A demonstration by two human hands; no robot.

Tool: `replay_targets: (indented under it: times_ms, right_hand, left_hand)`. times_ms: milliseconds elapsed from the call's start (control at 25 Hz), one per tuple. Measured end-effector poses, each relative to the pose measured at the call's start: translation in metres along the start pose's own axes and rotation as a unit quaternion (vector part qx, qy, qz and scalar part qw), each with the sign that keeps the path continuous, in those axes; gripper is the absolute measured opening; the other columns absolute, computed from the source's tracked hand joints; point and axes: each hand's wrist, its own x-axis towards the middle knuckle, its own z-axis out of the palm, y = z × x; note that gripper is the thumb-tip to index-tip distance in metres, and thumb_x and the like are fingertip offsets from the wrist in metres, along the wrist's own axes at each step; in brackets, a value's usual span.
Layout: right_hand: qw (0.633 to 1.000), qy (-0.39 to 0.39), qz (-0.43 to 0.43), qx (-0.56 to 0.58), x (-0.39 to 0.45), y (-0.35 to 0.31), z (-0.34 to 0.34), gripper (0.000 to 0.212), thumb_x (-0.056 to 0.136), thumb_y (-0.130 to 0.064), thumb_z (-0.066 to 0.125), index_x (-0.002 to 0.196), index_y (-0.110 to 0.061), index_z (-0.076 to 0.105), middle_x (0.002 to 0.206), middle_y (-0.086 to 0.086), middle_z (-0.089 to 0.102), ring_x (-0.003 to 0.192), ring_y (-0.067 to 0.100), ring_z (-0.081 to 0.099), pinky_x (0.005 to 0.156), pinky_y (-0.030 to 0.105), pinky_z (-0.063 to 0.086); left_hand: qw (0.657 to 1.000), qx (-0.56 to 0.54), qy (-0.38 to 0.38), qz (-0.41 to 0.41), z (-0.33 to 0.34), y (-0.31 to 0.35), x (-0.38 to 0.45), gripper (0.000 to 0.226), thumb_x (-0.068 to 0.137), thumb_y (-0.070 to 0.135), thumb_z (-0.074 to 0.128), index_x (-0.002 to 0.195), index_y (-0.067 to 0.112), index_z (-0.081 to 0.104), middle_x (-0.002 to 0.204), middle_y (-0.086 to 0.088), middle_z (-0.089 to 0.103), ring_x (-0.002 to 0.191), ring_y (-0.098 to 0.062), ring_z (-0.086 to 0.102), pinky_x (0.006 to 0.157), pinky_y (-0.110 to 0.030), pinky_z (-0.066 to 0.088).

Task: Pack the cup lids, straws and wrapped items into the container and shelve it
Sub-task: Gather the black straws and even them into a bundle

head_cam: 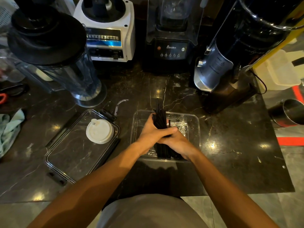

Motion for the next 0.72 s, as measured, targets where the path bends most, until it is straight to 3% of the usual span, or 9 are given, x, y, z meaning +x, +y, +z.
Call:
replay_targets:
  times_ms: [80,200,240,400,600,720]
  right_hand:
    - [1.000,-0.014,-0.001,-0.008,0.001,-0.002,0.001,0.056,0.088,-0.008,0.079,0.139,-0.022,0.059,0.119,-0.003,0.075,0.112,0.009,0.070,0.099,0.030,0.056]
    - [0.999,-0.022,0.010,-0.027,0.000,-0.004,0.004,0.056,0.088,-0.004,0.078,0.138,-0.017,0.057,0.117,-0.004,0.073,0.103,-0.001,0.069,0.084,0.014,0.054]
    - [0.999,-0.022,0.012,-0.034,0.000,-0.002,0.003,0.051,0.088,-0.004,0.078,0.134,-0.017,0.060,0.114,-0.003,0.074,0.100,0.000,0.070,0.082,0.015,0.055]
    - [0.998,-0.028,0.003,-0.063,-0.004,0.007,0.004,0.037,0.084,-0.011,0.082,0.116,-0.023,0.067,0.106,0.004,0.076,0.100,0.019,0.074,0.092,0.039,0.060]
    - [0.997,0.013,-0.023,-0.078,-0.004,-0.001,0.004,0.020,0.085,-0.008,0.079,0.101,-0.014,0.067,0.081,0.009,0.070,0.069,0.018,0.067,0.065,0.033,0.054]
    - [0.995,0.024,-0.037,-0.088,0.000,-0.007,-0.001,0.021,0.083,-0.011,0.078,0.100,-0.015,0.066,0.081,0.006,0.067,0.070,0.018,0.064,0.066,0.037,0.051]
  left_hand:
    - [0.999,0.010,0.033,0.001,0.003,-0.004,0.001,0.048,0.081,0.016,0.086,0.122,0.015,0.061,0.112,-0.002,0.072,0.106,-0.012,0.069,0.094,-0.028,0.056]
    - [0.994,-0.063,0.088,-0.025,0.002,-0.007,0.007,0.027,0.091,0.013,0.077,0.115,0.015,0.066,0.104,-0.003,0.073,0.102,-0.017,0.071,0.091,-0.032,0.058]
    - [0.991,-0.092,0.094,-0.029,0.001,-0.009,0.008,0.022,0.093,0.013,0.075,0.112,0.015,0.065,0.100,-0.004,0.074,0.099,-0.018,0.072,0.091,-0.034,0.059]
    - [0.982,-0.152,0.114,-0.018,-0.001,-0.011,0.009,0.019,0.095,0.010,0.072,0.112,0.009,0.062,0.088,-0.005,0.069,0.081,-0.018,0.069,0.080,-0.032,0.061]
    - [0.971,-0.204,0.126,0.000,0.008,0.006,0.007,0.015,0.093,0.004,0.073,0.100,0.014,0.063,0.083,-0.001,0.066,0.073,-0.012,0.066,0.077,-0.030,0.059]
    - [0.971,-0.219,0.098,0.009,0.005,0.019,0.005,0.014,0.092,0.004,0.073,0.099,0.012,0.064,0.084,-0.003,0.068,0.080,-0.014,0.071,0.084,-0.033,0.060]
